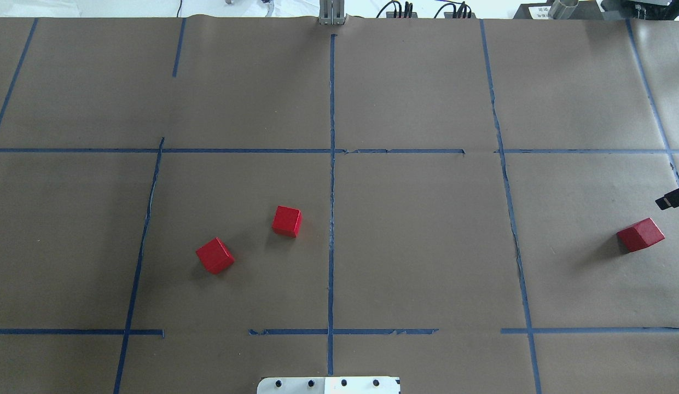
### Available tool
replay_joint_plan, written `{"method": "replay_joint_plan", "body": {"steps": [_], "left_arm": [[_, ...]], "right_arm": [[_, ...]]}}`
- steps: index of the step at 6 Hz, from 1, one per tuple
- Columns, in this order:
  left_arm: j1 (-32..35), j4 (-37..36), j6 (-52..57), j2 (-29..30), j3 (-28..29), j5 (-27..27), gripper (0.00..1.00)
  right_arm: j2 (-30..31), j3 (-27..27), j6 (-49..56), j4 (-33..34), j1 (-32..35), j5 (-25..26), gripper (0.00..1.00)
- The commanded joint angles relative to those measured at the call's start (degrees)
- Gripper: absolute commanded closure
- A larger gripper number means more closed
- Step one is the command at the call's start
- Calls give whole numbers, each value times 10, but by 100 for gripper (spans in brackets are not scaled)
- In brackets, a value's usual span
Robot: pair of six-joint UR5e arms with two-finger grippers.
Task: Form red blocks into L shape at center
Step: 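Move the right gripper down over the lone red cube and grasp it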
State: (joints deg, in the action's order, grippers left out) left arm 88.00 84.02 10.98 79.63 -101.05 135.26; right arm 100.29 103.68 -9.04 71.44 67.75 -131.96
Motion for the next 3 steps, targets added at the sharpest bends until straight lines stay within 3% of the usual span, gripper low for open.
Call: {"method": "replay_joint_plan", "body": {"steps": [1,3], "left_arm": [[0,0,0,0,0,0,0],[0,0,0,0,2,0,0]], "right_arm": [[29,-63,-93,-169,-48,12,0],[28,-76,-137,-209,-84,33,0]]}}
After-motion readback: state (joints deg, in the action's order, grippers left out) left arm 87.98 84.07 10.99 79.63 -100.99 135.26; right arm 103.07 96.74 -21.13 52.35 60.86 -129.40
